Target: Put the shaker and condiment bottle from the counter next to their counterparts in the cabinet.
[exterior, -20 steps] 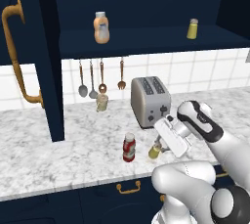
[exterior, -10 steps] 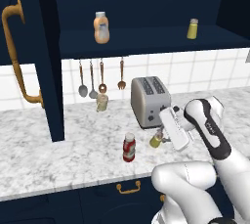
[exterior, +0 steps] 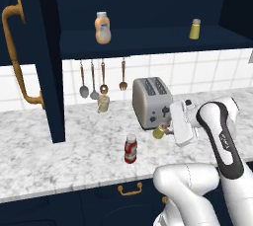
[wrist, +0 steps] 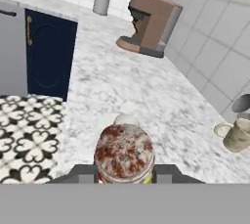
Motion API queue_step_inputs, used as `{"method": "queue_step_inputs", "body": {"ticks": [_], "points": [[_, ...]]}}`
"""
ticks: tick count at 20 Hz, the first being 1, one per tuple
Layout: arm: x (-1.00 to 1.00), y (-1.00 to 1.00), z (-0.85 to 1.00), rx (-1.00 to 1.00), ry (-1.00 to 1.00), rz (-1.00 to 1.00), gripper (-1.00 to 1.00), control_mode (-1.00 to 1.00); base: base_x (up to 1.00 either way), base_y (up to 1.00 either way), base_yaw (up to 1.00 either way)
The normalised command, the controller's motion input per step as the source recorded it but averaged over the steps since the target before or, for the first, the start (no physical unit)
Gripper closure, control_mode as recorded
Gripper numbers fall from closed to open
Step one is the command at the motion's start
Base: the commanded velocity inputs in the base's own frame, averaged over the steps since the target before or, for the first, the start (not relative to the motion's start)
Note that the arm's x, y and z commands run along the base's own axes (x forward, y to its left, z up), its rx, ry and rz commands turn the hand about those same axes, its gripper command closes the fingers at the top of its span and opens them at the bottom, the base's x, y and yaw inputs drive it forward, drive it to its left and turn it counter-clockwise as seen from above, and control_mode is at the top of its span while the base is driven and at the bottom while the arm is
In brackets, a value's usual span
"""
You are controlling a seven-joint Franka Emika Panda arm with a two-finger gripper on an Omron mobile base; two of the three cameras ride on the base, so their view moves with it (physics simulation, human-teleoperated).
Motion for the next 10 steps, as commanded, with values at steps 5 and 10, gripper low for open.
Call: {"method": "queue_step_inputs", "body": {"ticks": [5, 10], "points": [[0.00, -0.02, 0.45, 0.10, 0.09, -0.29, 1.00, -1.00, 0.00, 0.00, 0.00], [0.00, -0.05, 0.41, 0.04, 0.16, -0.31, 1.00, -1.00, 0.00, 0.00, 0.00]]}}
